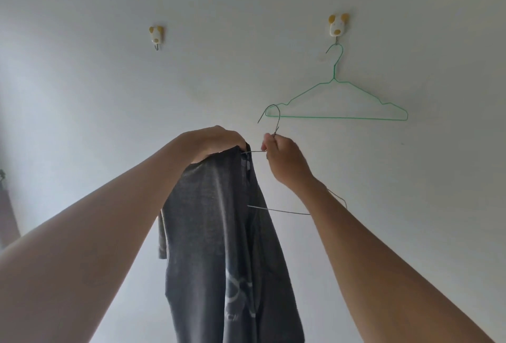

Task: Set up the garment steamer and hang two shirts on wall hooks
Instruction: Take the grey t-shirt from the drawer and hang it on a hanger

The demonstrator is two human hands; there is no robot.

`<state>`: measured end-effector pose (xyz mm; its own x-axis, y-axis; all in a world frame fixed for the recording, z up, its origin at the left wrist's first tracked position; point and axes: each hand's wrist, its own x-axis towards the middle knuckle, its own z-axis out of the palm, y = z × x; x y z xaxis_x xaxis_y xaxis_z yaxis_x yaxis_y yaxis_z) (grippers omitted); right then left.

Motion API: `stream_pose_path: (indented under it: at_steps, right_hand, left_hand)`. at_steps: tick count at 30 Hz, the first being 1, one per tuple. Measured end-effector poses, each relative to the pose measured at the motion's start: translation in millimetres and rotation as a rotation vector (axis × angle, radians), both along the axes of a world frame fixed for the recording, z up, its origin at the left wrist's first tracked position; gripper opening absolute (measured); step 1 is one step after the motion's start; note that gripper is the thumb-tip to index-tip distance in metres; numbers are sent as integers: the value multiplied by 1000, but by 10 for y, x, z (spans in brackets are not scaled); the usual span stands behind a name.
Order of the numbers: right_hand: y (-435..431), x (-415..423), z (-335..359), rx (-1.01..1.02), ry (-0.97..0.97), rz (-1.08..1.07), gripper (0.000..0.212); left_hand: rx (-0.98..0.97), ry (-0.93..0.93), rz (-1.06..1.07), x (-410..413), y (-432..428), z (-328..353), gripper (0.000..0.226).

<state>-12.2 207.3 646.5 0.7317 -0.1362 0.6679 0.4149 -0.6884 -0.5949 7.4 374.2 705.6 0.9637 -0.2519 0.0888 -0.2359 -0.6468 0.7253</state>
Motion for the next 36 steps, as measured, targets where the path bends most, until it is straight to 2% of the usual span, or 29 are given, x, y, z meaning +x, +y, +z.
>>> stream_pose_path:
  at_steps: [2,3,5,6,8,9,10,12,13,15,17,20,23,25,29,33,36]
  right_hand:
    - [7,-1,-94,72,6,51,26]
    - [4,-1,-175,22,-32,-13,27]
    - [0,-23,-379,-142,-248,-298,38]
    - [12,-58,-481,-208,-407,-393,36]
    - [56,-104,-693,-314,-638,-352,22]
    - [78,-108,-806,-354,-636,-257,19]
    - [111,-110,-909,-360,-550,-152,21]
    - [218,-115,-1064,-279,-247,-40,25]
    - [276,-95,-1114,-199,-108,-30,27]
    - [370,-34,-1149,19,44,-49,32]
    - [439,21,-1104,147,78,-113,34]
    - [486,82,-1024,7,88,-180,33]
    - [402,154,-1005,-110,144,-174,17]
    - [228,194,-1021,-34,206,-164,11]
    - [-352,195,-1053,112,303,-182,9]
    - [-812,166,-920,187,286,-188,16]
    - [-990,161,-765,179,239,-203,19]
  left_hand:
    - [-23,-13,44,23,49,-47,31]
    - [-47,-24,76,34,74,-65,30]
    - [-129,-34,135,60,119,-85,30]
    - [-174,-34,154,73,137,-91,31]
    - [-249,-37,169,81,157,-96,30]
    - [-275,-38,163,83,158,-100,26]
    - [-294,-34,148,83,154,-106,23]
    - [-316,-3,102,58,128,-103,24]
    - [-325,15,76,39,115,-98,26]
    - [-335,31,28,-1,90,-91,28]
    - [-335,36,-4,-43,89,-86,29]
    - [-400,92,-71,-104,142,-76,26]
    - [-406,143,-164,-134,259,-54,22]
    - [-320,93,-129,-101,344,-49,31]
    - [-47,-188,72,48,614,-89,41]
    - [154,-262,54,102,812,-192,40]
    - [220,-313,27,131,738,-231,41]
